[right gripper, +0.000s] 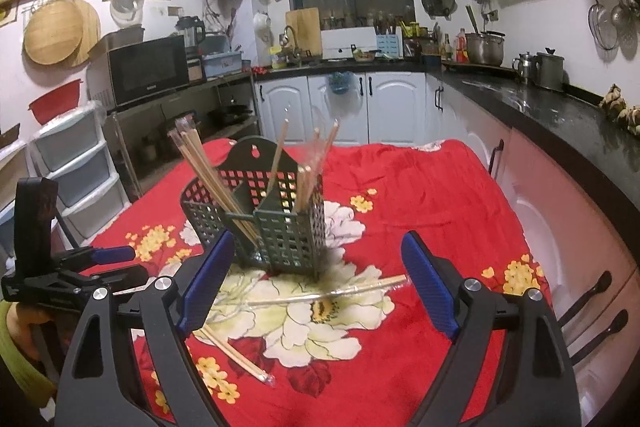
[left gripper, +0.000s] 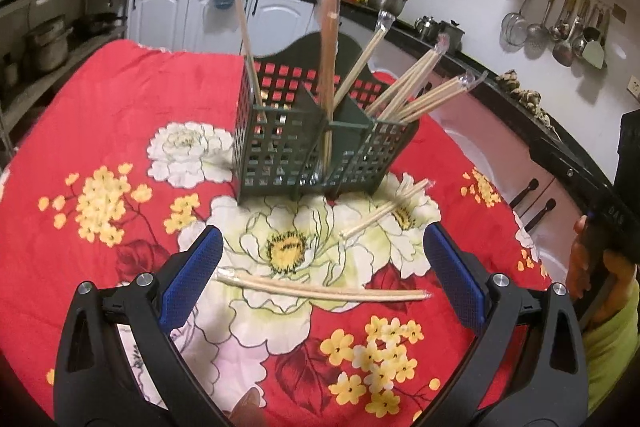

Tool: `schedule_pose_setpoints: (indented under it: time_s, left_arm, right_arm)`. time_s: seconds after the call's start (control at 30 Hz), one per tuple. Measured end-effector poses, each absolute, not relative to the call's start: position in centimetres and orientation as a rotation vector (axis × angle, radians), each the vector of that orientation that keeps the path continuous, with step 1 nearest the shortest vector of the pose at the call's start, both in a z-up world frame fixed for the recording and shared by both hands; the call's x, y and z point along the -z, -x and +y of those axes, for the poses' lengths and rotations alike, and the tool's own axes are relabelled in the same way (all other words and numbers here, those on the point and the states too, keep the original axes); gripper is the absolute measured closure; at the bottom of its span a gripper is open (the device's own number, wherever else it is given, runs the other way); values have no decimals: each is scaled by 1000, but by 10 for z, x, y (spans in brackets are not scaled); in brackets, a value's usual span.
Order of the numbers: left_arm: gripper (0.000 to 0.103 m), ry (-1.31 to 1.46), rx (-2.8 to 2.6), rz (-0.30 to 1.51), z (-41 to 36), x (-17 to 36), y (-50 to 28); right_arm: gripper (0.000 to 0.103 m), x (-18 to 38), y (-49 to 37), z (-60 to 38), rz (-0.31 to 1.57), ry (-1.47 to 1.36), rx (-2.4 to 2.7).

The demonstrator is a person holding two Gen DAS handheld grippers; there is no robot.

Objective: Organize utensils
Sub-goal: 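Withdraw both open grippers from the caddy toward the chopsticks on the cloth, then close the left gripper on wrapped chopsticks while the right gripper grasps another pair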

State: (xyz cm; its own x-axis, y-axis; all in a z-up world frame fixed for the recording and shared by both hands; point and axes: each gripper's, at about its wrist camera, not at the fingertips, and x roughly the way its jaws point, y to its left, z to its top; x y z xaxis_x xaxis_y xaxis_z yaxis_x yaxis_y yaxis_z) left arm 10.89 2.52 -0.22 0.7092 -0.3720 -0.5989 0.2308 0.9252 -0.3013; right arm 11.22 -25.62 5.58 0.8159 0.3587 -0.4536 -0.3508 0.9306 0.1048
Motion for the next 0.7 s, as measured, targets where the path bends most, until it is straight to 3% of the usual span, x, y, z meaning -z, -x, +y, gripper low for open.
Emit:
schedule_pose_setpoints:
  time_s: [0.7]
  left_arm:
    - [12, 273, 304, 856, 45, 59, -123]
  right_arm:
    - [20, -28, -130, -253, 574, 23, -378]
